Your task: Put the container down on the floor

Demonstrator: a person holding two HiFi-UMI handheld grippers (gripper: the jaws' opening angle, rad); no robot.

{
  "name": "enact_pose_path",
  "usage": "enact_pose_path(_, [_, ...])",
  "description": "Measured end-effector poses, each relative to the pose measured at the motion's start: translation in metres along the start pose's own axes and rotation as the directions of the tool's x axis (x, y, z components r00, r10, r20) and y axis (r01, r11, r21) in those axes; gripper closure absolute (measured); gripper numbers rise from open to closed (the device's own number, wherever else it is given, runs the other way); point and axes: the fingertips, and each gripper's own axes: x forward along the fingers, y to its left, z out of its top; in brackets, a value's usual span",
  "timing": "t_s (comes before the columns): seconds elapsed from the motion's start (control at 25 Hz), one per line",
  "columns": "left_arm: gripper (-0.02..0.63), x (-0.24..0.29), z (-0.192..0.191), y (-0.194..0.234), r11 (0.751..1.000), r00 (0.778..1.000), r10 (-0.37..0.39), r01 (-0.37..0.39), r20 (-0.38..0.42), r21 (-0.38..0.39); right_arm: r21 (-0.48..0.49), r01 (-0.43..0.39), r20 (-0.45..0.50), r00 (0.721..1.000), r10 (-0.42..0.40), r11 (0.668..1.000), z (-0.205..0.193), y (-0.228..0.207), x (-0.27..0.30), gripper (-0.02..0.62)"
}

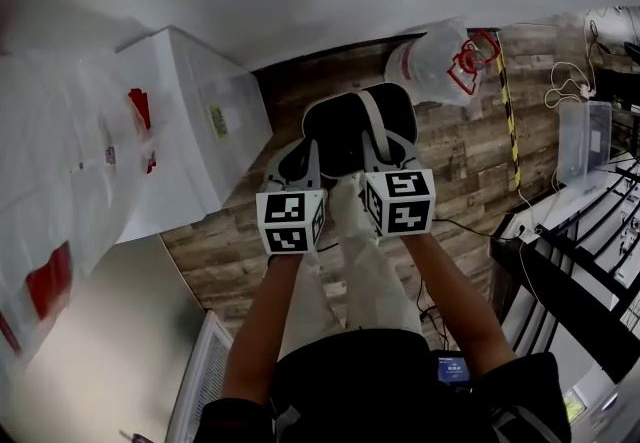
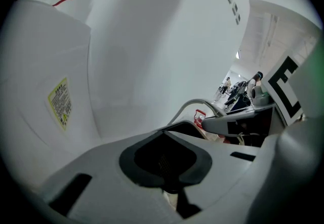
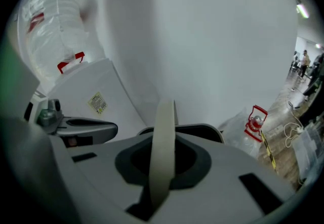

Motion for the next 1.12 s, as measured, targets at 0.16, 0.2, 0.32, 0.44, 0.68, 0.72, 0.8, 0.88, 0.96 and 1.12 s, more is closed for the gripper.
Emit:
enact_pose_path(0.16, [0.591,0.010,-0.021,0.007,1.000,0.999,0.006,-0.006,-0.032,-0.013,0.008,0.000,-0.023,1.000,0.000,1.000,-0.017,-0.001,0.014,0.561])
enact_pose_path(0.2, [0.591,0.013,-0.026,0.009,1.000,0.999,0.007,-0.007,-0.039,-0.016,0.011,0.000,-0.028,1.000,0.000,1.000,-0.021,-0.002,0.019,0.561])
enact_pose_path(0.32, [0.591,0.020,-0.041,0.013,1.000,0.998,0.008,-0.010,-0.064,-0.027,0.013,-0.001,-0.048,0.999,0.002,1.000,-0.031,-0.004,0.031,0.561])
enact_pose_path(0.44, [0.591,0.027,-0.054,0.018,0.999,0.996,0.010,-0.014,-0.085,-0.044,0.012,-0.001,-0.070,0.998,0.001,1.000,-0.042,-0.007,0.043,0.561])
enact_pose_path(0.68, [0.591,0.040,-0.076,0.032,0.998,0.993,0.024,-0.030,-0.117,-0.051,0.018,0.001,-0.110,0.994,0.001,1.000,-0.065,-0.009,0.063,0.561])
enact_pose_path(0.72, [0.591,0.043,-0.080,0.034,0.998,0.992,0.025,-0.032,-0.121,-0.051,0.020,0.001,-0.115,0.993,0.001,1.000,-0.069,-0.009,0.066,0.561])
enact_pose_path(0.8, [0.591,0.048,-0.086,0.037,0.998,0.991,0.024,-0.031,-0.129,-0.054,0.028,0.003,-0.123,0.992,0.000,1.000,-0.076,-0.009,0.073,0.561])
enact_pose_path(0.88, [0.591,0.054,-0.094,0.041,0.996,0.991,0.020,-0.031,-0.133,-0.078,0.039,0.006,-0.131,0.991,-0.001,0.999,-0.082,-0.010,0.080,0.561])
enact_pose_path(0.96, [0.591,0.057,-0.102,0.046,0.994,0.991,0.023,-0.037,-0.135,-0.104,0.045,0.006,-0.137,0.991,0.000,0.999,-0.088,-0.010,0.087,0.561])
enact_pose_path(1.12, [0.591,0.064,-0.122,0.055,0.990,0.987,0.033,-0.054,-0.159,-0.129,0.043,0.002,-0.147,0.989,0.005,0.999,-0.097,-0.009,0.103,0.561])
